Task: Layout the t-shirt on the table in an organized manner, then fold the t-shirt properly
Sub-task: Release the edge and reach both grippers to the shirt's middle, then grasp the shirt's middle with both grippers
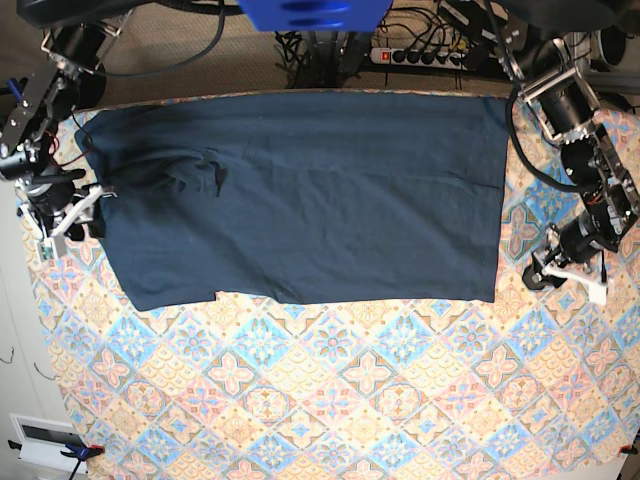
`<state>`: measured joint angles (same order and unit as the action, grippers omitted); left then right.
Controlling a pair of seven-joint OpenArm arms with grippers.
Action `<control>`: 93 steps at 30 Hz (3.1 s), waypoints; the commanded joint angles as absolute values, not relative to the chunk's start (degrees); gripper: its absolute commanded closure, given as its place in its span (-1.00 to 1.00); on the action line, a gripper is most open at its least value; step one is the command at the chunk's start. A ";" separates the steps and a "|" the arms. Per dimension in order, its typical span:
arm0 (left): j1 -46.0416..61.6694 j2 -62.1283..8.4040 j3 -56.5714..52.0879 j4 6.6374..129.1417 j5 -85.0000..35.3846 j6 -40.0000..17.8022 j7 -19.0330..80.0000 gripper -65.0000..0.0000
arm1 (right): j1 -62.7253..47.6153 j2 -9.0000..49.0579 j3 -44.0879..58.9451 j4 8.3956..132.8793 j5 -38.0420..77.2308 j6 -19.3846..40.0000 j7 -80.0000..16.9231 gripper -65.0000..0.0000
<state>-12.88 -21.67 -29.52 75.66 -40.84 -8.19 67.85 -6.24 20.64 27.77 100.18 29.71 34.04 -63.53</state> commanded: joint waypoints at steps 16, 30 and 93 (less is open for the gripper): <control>-23.34 -22.55 -11.21 51.91 -34.15 -8.13 48.48 0.15 | -2.51 21.76 23.52 100.88 27.30 33.89 -63.16 0.32; -22.29 -17.36 -7.96 52.44 -34.77 -14.55 51.74 0.26 | -1.36 22.73 23.52 100.18 27.21 33.89 -63.16 0.31; -12.97 -17.80 -15.16 70.90 -34.77 -21.49 55.96 1.00 | 33.10 29.05 -19.21 33.36 14.20 40.00 -23.16 0.76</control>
